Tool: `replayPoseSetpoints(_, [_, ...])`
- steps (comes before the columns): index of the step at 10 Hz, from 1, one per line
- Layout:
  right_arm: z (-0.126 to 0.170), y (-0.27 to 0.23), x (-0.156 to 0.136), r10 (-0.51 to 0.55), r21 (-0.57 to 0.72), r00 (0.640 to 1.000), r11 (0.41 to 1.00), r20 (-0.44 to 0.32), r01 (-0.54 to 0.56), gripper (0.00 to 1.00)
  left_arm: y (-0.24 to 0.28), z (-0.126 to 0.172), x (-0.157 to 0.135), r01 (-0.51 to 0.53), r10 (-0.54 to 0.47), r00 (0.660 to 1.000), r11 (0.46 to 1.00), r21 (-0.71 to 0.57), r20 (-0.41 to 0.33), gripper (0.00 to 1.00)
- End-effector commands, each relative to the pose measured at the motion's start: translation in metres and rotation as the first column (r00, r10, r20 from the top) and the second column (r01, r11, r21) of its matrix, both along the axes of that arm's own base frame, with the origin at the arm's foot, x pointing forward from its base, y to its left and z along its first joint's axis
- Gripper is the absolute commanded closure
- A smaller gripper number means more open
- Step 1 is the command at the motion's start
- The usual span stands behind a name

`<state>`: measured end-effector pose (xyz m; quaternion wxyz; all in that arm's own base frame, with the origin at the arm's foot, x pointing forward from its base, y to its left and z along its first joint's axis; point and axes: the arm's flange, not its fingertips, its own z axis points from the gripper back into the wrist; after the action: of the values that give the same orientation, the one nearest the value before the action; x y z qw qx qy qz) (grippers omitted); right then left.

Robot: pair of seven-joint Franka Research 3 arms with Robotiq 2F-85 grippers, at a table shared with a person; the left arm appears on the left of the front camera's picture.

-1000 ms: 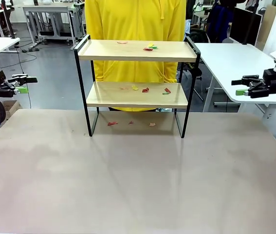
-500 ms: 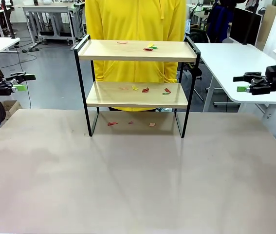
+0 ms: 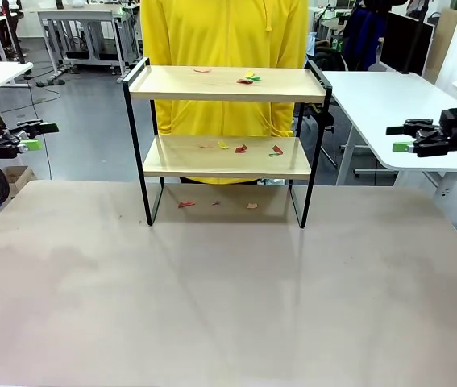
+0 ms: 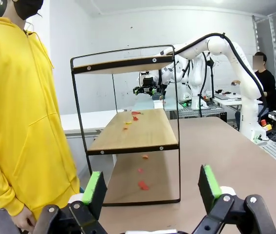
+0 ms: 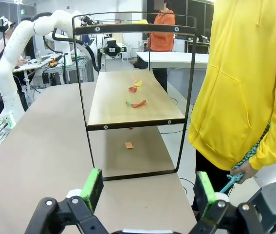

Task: Clean the shelf.
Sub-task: Pick up the Duster handed by the human.

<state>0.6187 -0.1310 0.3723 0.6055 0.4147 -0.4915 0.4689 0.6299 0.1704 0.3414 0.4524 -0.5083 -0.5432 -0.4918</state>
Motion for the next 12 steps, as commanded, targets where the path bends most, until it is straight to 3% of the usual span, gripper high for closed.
replayPoseSetpoints(1, [0.0029,-0.0002,0.0007,-0.001,0.000,1.000,1.000,0.006,0.001,0.00,-0.0001,0.0018,0.0006,-0.004,0.004,1.000,1.000,0.008,0.003,0.00])
replayPoseSetpoints(12, [0.0029,-0.0002,0.0007,-0.001,0.000,1.000,1.000,0.006,0.001,0.00,-0.0001,0.0018,0.0006,-0.004,0.004,1.000,1.000,0.008,0.003,0.00])
